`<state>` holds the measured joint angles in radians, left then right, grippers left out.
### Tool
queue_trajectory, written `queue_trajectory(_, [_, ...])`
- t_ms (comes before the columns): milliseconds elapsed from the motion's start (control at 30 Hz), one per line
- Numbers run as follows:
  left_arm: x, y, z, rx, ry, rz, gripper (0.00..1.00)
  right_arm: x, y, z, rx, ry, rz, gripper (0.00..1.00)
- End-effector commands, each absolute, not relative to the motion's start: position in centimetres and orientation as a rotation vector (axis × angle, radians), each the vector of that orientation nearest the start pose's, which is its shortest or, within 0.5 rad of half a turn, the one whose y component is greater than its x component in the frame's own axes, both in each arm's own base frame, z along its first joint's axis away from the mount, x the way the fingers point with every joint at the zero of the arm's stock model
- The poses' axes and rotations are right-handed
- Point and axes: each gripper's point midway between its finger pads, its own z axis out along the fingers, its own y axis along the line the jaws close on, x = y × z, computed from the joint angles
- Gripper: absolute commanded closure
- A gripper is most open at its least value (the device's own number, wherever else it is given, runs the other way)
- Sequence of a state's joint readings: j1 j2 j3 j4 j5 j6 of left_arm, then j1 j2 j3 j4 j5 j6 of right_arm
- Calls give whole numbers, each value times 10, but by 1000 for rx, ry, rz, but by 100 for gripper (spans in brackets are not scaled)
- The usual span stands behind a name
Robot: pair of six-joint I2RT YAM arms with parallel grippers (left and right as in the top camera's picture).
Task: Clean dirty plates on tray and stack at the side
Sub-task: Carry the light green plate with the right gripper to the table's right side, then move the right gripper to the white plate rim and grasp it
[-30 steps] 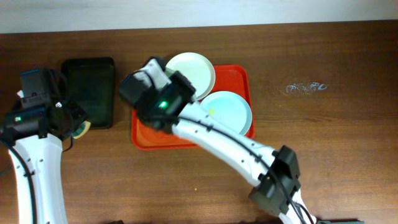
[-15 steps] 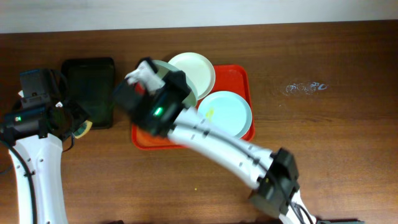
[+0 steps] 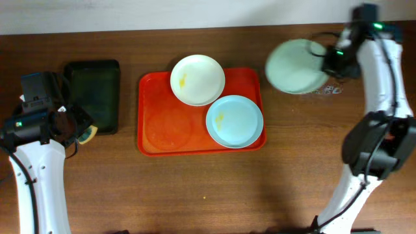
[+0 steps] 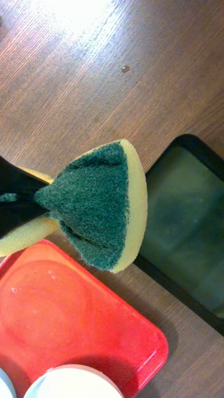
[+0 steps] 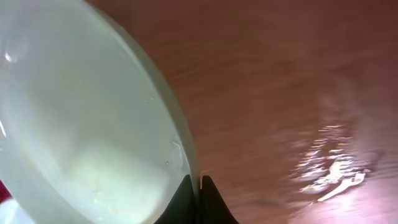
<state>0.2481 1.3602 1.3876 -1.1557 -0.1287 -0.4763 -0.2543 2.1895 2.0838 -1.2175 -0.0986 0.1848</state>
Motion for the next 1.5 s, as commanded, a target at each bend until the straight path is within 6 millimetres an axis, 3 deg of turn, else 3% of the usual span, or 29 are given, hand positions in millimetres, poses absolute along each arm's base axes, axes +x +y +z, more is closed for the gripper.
queue_trajectory(0, [299, 98, 225, -993, 2465, 82, 100, 450, -140, 75, 772, 2870, 172, 96])
queue_trajectory(67, [299, 98, 225, -992, 2463, 81, 100, 442, -151, 53, 778, 2880, 169, 92])
queue_trajectory(100, [299, 98, 225, -992, 2463, 81, 100, 442, -148, 45, 712, 2890, 194, 76])
queue_trajectory(167, [299, 98, 225, -992, 2463, 81, 100, 447, -135, 47, 600, 2891, 274, 53])
queue_trajectory(233, [299, 98, 225, -991, 2463, 81, 100, 454, -131, 62, 577, 2875, 275, 40])
queue_trajectory(367, [299, 98, 225, -992, 2463, 81, 100, 480, -120, 150, 483, 2771, 246, 34])
queue_trajectory(400, [299, 98, 225, -992, 2463, 80, 100, 487, -108, 178, 430, 2729, 256, 34])
queue_trajectory(433, [299, 97, 225, -991, 2464, 76, 100, 492, -97, 191, 392, 2705, 282, 32])
queue_trajectory(467, [300, 96, 225, -989, 2466, 67, 100, 501, -68, 206, 309, 2670, 370, 30])
queue_trajectory(533, [300, 95, 225, -987, 2468, 55, 100, 509, -12, 210, 165, 2661, 500, 26])
queue_trajectory(600, [300, 94, 225, -986, 2469, 53, 100, 516, 41, 196, 39, 2680, 533, 5])
queue_trajectory(667, [300, 94, 223, -987, 2472, 54, 100, 523, 96, 174, -12, 2695, 583, 4])
queue_trajectory(700, [300, 94, 223, -987, 2472, 54, 100, 526, 127, 155, -40, 2704, 598, 4])
queue_trajectory(800, [299, 94, 223, -988, 2473, 54, 100, 529, 186, 97, -164, 2719, 457, 6])
queue_trajectory(900, [300, 94, 220, -988, 2476, 54, 100, 526, 198, 58, -212, 2740, 211, 11])
queue_trajectory(1000, [301, 94, 215, -989, 2478, 54, 100, 526, 202, 43, -230, 2743, 147, 18])
queue_trajectory(1133, [302, 94, 206, -990, 2485, 46, 100, 524, 205, 23, -239, 2772, 166, 37])
queue_trajectory(1167, [303, 93, 206, -989, 2486, 45, 100, 525, 206, 16, -240, 2776, 165, 47])
queue_trajectory(1233, [303, 93, 206, -989, 2486, 45, 100, 528, 212, 12, -245, 2765, 207, 60])
queue_trajectory(1367, [303, 94, 207, -988, 2482, 44, 100, 526, 224, 12, -267, 2762, 302, 60])
queue_trajectory(1400, [303, 94, 207, -988, 2482, 44, 100, 526, 225, 11, -268, 2763, 301, 65])
queue_trajectory(1467, [303, 94, 207, -988, 2482, 44, 100, 525, 225, 10, -270, 2765, 302, 87])
